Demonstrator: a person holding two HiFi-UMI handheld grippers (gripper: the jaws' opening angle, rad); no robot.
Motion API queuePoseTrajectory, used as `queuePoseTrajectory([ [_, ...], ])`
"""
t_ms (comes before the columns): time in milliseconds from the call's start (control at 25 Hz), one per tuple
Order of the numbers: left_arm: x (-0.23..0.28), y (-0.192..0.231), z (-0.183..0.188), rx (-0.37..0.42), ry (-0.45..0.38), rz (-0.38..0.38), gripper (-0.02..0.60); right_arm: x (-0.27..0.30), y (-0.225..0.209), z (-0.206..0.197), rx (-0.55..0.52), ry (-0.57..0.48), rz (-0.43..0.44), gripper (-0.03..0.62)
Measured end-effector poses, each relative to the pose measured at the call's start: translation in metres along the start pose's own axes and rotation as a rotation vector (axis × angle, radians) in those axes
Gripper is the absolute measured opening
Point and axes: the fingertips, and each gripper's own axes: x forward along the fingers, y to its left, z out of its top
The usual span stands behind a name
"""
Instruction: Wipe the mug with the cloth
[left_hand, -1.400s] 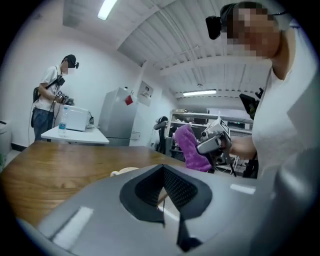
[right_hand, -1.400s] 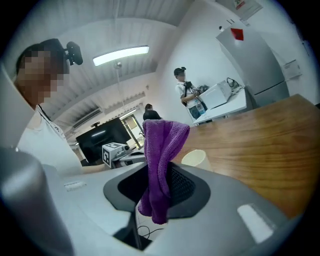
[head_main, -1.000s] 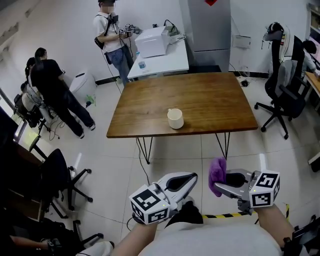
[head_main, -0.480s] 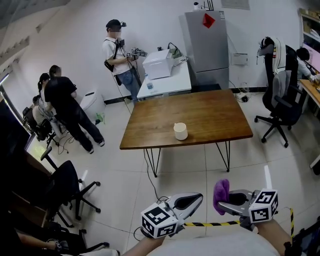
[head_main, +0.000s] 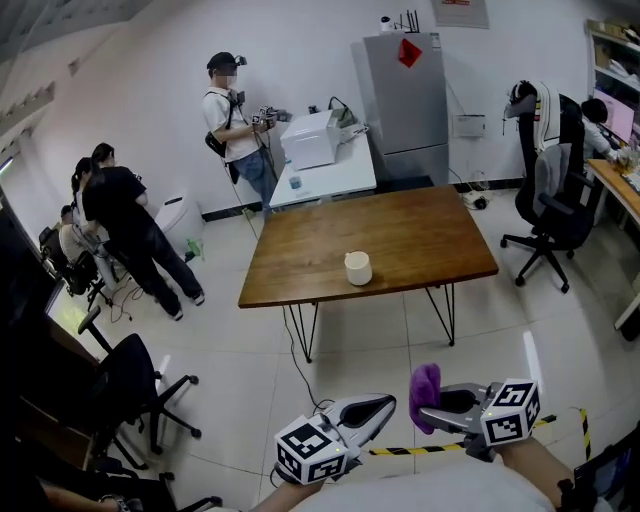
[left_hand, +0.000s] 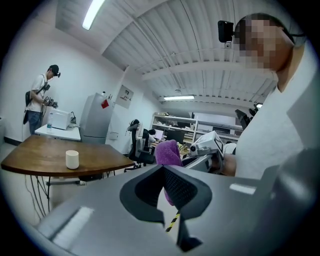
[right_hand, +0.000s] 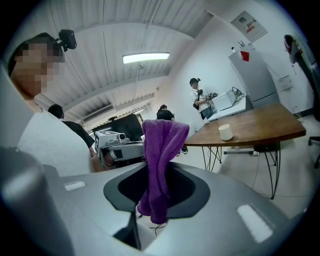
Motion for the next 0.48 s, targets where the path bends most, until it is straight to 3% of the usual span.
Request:
queuePoseTrajectory([
  [480, -0.018, -0.003, 0.003, 0.021, -0.011, 0.018, 0.000, 0.008, 0.013, 0.000, -0.021, 0.007, -0.013, 0.106],
])
